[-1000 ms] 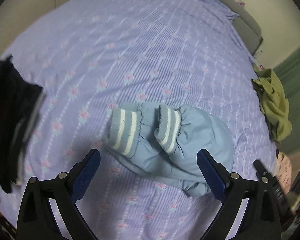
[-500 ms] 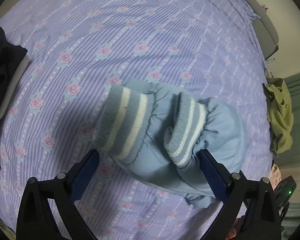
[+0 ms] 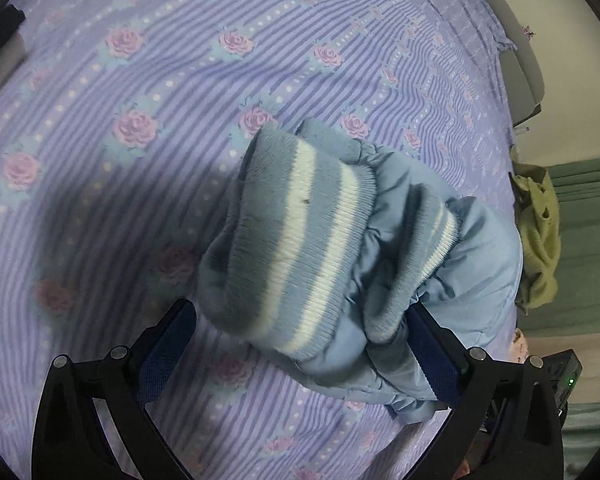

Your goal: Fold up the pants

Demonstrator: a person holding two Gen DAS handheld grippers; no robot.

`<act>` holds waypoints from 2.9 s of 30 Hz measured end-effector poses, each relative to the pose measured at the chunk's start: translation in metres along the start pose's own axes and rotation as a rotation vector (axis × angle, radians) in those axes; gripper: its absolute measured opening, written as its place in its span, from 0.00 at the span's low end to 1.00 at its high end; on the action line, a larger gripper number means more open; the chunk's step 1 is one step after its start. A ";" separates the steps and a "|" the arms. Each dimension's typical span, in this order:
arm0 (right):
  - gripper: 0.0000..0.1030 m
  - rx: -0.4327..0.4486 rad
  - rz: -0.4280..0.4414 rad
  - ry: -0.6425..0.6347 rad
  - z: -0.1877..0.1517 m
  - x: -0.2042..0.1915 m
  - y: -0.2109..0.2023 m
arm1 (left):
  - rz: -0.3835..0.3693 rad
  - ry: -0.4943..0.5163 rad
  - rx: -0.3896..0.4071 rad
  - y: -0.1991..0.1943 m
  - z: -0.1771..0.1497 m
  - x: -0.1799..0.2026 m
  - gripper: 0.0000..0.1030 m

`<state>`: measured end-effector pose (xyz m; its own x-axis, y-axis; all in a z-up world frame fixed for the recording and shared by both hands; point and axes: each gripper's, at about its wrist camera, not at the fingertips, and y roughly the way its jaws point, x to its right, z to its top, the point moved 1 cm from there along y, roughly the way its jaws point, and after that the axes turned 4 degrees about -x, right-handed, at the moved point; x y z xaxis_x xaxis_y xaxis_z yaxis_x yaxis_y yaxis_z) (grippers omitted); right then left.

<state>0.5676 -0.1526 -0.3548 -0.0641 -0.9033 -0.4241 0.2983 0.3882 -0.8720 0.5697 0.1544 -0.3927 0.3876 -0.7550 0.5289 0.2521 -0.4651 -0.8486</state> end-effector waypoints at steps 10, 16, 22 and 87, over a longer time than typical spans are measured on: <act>0.84 -0.010 0.024 0.057 0.008 0.001 0.020 | -0.025 0.003 0.030 0.011 0.010 -0.001 0.99; 0.62 -0.006 0.036 0.064 0.000 -0.004 0.011 | -0.042 0.012 0.048 -0.001 0.005 0.003 0.71; 0.49 0.027 -0.056 -0.046 -0.004 -0.038 -0.015 | 0.058 0.131 0.098 -0.025 -0.003 0.032 0.50; 0.47 0.332 0.165 -0.430 -0.241 -0.336 -0.258 | 0.054 0.348 0.623 -0.470 -0.224 -0.093 0.48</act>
<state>0.2824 0.0947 -0.0463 0.3818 -0.8556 -0.3496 0.5595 0.5150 -0.6494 0.2169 0.3397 -0.0448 0.1349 -0.9214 0.3645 0.7406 -0.1506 -0.6549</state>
